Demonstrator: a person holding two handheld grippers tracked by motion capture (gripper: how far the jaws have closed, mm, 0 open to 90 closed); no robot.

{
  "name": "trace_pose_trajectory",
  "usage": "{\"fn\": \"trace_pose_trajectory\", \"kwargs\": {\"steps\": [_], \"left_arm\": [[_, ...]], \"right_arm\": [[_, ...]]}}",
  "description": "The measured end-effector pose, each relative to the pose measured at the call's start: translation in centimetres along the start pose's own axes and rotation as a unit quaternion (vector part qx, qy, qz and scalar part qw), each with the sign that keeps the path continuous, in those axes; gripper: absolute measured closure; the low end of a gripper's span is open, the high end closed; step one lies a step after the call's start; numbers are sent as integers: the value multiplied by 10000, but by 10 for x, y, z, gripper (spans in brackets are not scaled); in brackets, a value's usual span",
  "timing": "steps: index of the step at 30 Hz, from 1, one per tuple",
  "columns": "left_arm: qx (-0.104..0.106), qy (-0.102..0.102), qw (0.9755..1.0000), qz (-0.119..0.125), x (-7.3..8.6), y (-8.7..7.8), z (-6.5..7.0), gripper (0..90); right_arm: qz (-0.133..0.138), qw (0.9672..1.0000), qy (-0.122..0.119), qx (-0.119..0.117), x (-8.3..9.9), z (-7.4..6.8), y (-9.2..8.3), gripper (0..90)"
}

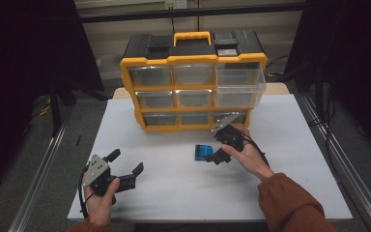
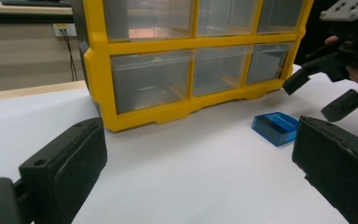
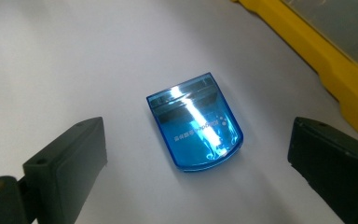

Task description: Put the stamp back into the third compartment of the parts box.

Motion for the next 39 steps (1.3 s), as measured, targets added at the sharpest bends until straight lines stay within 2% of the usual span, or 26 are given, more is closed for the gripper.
{"fn": "trace_pose_trajectory", "kwargs": {"steps": [2,4,6,7,8,9,11,13,16,18,19,20,21,23,25,26,27,29,30,31,33,37,38,39], "left_arm": [[-2,-1,10000,1,0,0,0,34],[-41,-25,10000,2,0,0,0,33],[-15,-19,10000,-10,0,1,-1,34],[-27,18,10000,-32,0,0,-1,37],[-27,18,10000,-32,0,0,-1,37],[-33,-8,10000,-15,0,1,0,37],[-78,-18,10000,-37,1,1,0,37],[-35,-14,10000,-10,1,1,0,37],[-69,-14,10000,-27,1,1,0,37],[-69,-4,10000,-48,1,1,0,37],[-85,-26,10000,-33,1,1,0,37],[-50,-12,10000,-27,0,1,-1,36],[-50,-12,10000,-27,0,1,-1,36],[-96,-4,9999,-27,0,0,-1,36],[-103,-26,9999,-34,1,0,-1,36],[-96,-22,9999,-43,1,0,-1,36],[-109,25,9999,-54,1,0,-2,36],[-62,20,10000,-59,0,0,-1,36],[9,-19,10000,-25,0,0,0,36],[-71,21,9999,-72,1,0,-2,36],[-68,-30,10000,-50,1,1,-1,36],[-34,-35,10000,-8,0,0,-1,36],[-69,-27,10000,-41,0,0,-1,36],[-64,-30,10000,-42,1,0,-1,37]], "right_arm": [[-74,10000,12,-3,0,0,3,48],[-321,9992,-162,-157,0,1,7,46],[-313,9994,-142,-101,-2,0,7,41],[-312,9991,-192,-216,-6,2,8,44],[-324,9991,-103,-261,-7,2,8,40],[-360,9986,-159,-358,-9,3,9,41],[-400,9985,-196,-327,-10,4,10,53],[-636,9966,-24,-523,-13,1,11,80],[-662,9968,-141,-431,-15,2,13,96],[-795,9957,-194,-423,-16,3,15,121],[-845,9952,-215,-448,-17,3,17,132],[-1017,9929,-138,-597,-18,1,19,146],[-945,9935,-217,-594,-19,1,20,142],[-910,9938,-219,-597,-20,0,23,139],[-977,9934,-171,-571,-20,-1,23,139],[-948,9937,-225,-548,-20,0,25,144],[-1017,9930,-162,-582,-20,-1,26,160],[-1114,9915,-226,-626,-19,-1,29,165],[-1161,9902,-339,-692,-19,0,31,166],[-1215,9897,-287,-697,-18,-2,32,174],[-1335,9879,-396,-690,-20,0,35,197],[-1508,9861,-308,-620,-18,-1,39,232],[-1539,9854,-320,-649,-17,0,40,242],[-1580,9844,-441,-634,-16,3,43,263]]}}
Point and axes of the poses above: each handheld gripper's, and its own axes: y roughly forward along the jaws, x roughly out of its underside, z roughly to its right, the point moved 3 cm from there along y, roughly forward along the jaws, and after that the axes turned 7 degrees about z, right-handed, at the moved point
